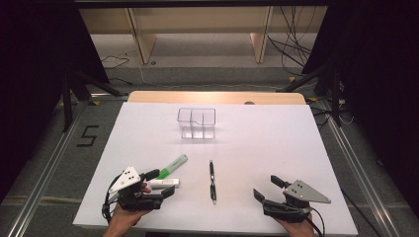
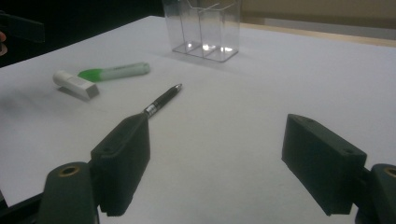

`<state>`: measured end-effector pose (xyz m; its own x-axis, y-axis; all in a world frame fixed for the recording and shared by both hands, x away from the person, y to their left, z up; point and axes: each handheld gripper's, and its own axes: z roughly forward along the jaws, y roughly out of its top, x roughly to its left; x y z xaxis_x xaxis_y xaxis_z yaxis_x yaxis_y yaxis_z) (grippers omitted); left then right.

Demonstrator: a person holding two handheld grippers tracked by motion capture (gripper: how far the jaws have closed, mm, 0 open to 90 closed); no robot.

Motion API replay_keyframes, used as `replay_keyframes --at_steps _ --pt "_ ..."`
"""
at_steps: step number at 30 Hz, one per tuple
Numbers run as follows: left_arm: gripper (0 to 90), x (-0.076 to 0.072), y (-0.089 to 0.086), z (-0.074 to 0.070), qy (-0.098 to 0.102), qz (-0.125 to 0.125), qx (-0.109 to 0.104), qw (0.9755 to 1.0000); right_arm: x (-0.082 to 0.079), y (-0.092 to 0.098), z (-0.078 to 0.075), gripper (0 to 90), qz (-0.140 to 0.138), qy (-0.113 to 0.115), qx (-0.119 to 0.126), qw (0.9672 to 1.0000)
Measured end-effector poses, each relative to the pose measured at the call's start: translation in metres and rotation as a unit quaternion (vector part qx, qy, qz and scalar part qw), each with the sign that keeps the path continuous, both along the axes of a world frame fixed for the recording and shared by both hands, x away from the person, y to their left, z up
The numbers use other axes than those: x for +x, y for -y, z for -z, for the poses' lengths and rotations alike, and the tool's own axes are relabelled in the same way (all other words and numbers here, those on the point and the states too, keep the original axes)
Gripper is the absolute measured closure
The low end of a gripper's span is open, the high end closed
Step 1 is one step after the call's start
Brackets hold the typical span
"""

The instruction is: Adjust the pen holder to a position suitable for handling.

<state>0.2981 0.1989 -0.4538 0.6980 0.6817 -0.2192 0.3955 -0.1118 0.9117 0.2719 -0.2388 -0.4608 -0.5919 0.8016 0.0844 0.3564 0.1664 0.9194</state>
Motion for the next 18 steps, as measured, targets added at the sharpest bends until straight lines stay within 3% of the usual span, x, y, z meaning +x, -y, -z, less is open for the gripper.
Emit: replay_keyframes --at_steps 12,18 --pt "15.5 0.006 0.002 -0.005 -0.003 -0.009 -0.007 0.9999 0.001 0.001 0.000 24.5 0.006 -0.002 0.002 1.0000" --pt "15.9 0.023 0.002 -0.013 -0.022 -0.036 -0.001 0.9991 0.002 0.002 0.000 24.6 0.008 0.000 0.002 1.0000"
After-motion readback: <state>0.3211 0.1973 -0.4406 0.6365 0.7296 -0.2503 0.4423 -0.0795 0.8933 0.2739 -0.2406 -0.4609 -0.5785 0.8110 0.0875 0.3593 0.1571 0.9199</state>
